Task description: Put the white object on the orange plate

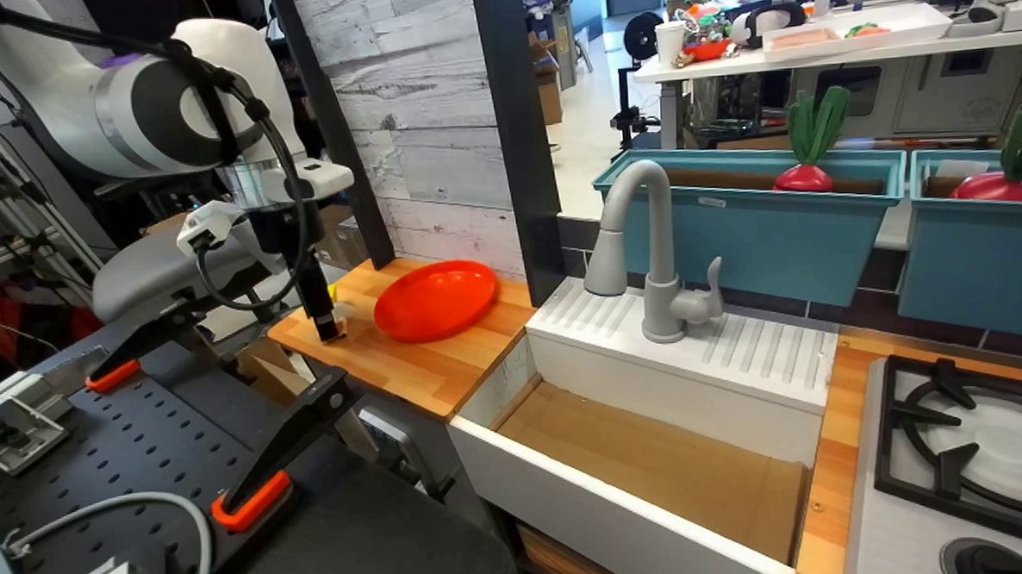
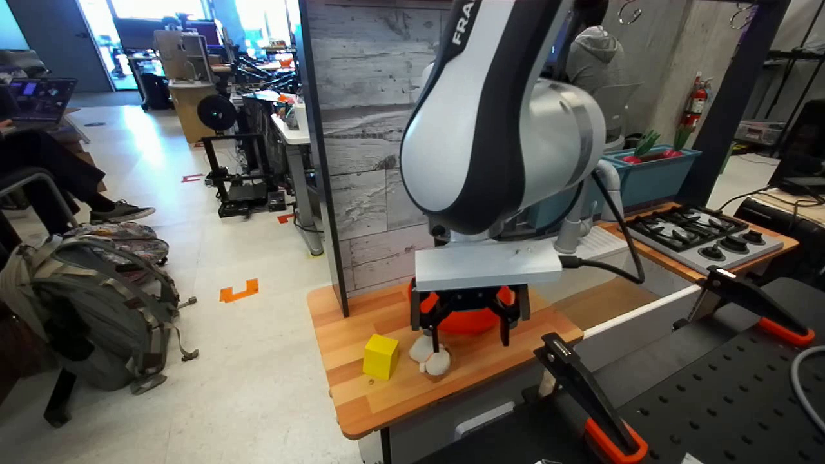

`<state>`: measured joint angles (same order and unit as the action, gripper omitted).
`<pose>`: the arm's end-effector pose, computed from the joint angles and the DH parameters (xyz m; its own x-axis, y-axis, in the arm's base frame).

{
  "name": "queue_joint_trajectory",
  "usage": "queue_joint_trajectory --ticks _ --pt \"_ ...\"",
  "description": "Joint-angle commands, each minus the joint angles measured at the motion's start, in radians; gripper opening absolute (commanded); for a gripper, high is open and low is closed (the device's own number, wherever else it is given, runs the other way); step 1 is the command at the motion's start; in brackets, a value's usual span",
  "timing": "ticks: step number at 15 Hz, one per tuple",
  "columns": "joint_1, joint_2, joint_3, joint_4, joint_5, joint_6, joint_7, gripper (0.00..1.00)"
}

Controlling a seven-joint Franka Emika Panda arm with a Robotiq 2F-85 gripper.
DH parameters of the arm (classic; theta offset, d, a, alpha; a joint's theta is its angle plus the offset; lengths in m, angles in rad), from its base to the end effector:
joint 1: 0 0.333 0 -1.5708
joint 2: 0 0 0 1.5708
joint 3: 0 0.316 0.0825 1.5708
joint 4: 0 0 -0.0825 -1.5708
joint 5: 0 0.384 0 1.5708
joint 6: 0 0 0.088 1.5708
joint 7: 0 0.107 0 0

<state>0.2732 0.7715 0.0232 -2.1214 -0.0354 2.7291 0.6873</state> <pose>0.4997 0.1555 0.0303 0.9247 -0.3576 -0.1304 -0.3470 -0.9328 0.0974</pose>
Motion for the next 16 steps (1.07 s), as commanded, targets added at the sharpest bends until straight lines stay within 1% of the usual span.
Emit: queue_joint_trajectory --ticks 1,10,11,12,13,16 --pt "0.033 0.077 -0.011 0.092 0.049 0.013 -0.035 1.0" --pt "0.06 0.163 -0.015 0.213 0.075 -0.002 -0.043 1.0" --pt "0.062 0.171 -0.017 0.222 0.075 -0.005 -0.042 0.75" --pt "0.064 0.177 -0.019 0.231 0.074 -0.006 -0.041 0.74" --pt "0.065 0.184 -0.02 0.238 0.074 -0.007 -0.041 0.67" --pt "0.064 0.198 -0.023 0.255 0.075 -0.01 -0.04 0.42"
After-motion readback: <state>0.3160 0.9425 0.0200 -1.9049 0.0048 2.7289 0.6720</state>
